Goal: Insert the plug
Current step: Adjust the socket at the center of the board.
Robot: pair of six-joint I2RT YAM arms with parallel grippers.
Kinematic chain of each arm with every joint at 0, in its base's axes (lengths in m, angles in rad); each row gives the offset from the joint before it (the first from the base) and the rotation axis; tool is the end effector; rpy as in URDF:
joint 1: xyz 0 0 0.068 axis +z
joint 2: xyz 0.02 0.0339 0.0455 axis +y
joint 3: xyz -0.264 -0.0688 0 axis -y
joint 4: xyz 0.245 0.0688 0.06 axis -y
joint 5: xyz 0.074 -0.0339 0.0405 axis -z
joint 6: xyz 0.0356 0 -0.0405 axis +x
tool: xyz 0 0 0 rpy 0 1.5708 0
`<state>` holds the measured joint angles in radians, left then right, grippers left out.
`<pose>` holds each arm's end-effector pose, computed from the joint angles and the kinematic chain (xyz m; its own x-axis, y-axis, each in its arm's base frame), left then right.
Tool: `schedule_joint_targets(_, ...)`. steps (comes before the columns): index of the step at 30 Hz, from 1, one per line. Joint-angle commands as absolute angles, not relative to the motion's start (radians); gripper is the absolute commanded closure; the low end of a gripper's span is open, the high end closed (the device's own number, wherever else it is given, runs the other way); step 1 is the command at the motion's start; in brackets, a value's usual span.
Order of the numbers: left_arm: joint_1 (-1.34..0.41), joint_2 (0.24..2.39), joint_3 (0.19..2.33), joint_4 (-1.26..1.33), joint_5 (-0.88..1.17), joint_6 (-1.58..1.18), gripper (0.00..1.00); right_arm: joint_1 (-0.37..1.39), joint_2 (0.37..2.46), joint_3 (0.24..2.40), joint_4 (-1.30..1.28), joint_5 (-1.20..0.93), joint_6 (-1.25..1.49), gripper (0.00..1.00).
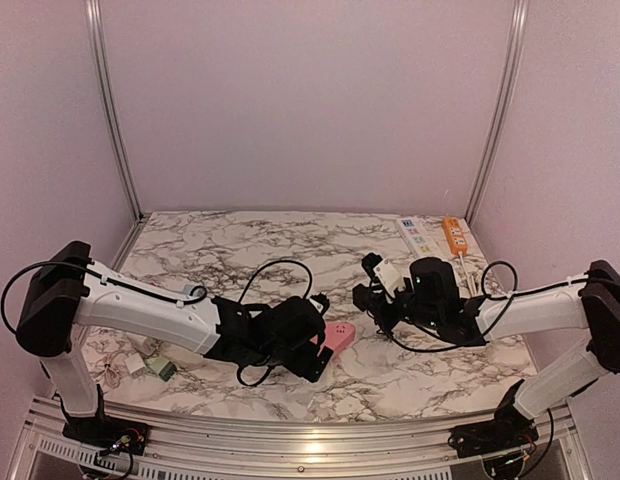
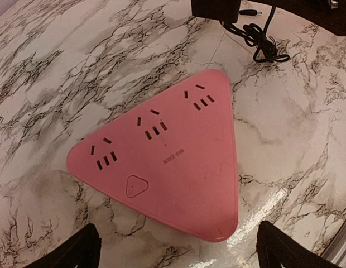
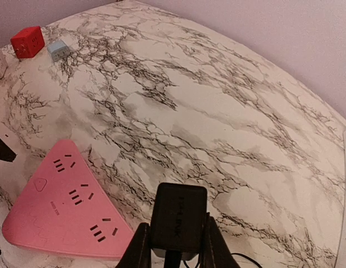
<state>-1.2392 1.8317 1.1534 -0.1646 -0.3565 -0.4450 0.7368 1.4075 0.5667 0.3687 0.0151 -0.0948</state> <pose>0.1380 -0.3628 0.1814 -0.5683 0.4113 -0.7127 0.6269 0.7774 -0.0512 0.2098 0.1896 0.1816 -0.2726 -0.3751 -0.8860 -0.6908 0.7173 -0.0911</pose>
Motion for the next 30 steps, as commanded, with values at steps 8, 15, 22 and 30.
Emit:
schedule_joint_targets(8,-1.243,1.881,1.173,-0.199,-0.354,-0.438,0.01,0.735,1.424,0.536,0.503,-0.287,-0.119,1.0)
schedule_joint_targets(15,-1.24,1.874,1.145,-0.199,-0.389,-0.451,0.01,0.735,1.452,0.544,0.515,-0.358,-0.124,1.0)
schedule_joint_targets(22,-1.209,1.831,1.085,-0.2,-0.424,-0.457,0.01,0.736,1.486,0.547,0.519,-0.383,-0.132,1.0)
schedule_joint_targets(30,-1.18,1.795,1.05,-0.198,-0.44,-0.444,0.01,0.735,1.519,0.562,0.538,-0.435,-0.126,1.0)
